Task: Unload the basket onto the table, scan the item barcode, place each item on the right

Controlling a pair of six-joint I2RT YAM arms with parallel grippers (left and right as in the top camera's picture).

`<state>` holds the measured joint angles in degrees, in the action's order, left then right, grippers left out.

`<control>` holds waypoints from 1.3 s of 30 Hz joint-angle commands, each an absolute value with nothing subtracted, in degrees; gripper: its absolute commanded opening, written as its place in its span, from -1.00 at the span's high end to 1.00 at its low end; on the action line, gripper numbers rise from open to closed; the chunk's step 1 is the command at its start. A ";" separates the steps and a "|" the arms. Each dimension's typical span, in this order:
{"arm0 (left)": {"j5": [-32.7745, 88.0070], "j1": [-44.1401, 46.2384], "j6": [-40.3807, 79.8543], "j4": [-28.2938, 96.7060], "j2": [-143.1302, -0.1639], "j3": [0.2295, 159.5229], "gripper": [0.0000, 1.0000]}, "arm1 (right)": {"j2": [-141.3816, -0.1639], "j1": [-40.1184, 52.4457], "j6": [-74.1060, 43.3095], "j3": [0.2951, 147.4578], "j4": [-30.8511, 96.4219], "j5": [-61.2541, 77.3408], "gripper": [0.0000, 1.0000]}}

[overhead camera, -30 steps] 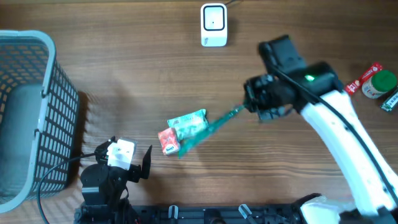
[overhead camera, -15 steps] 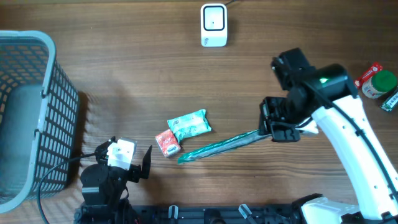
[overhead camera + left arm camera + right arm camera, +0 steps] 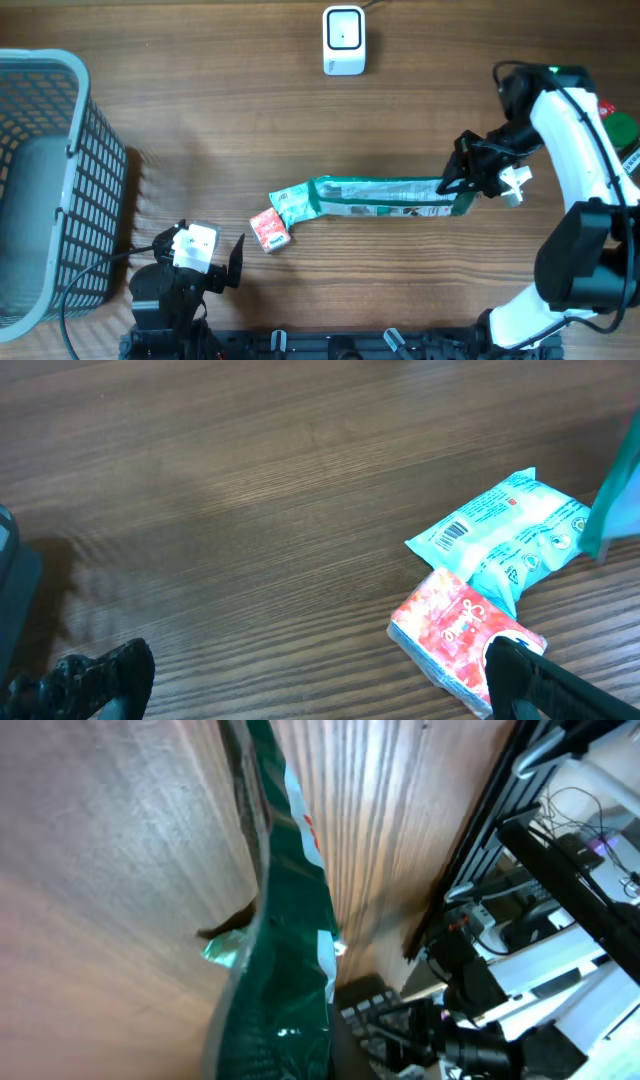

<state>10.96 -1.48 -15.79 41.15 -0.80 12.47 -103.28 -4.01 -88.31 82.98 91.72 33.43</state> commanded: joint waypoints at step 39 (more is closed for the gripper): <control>10.87 -1.74 -16.27 41.01 -0.38 12.32 -1.00 | -101.97 3.22 -54.13 83.11 -17.52 48.21 0.92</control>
<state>10.98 -1.48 -15.79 41.10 -0.80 12.47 -94.11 1.06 -52.38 82.76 -4.45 41.52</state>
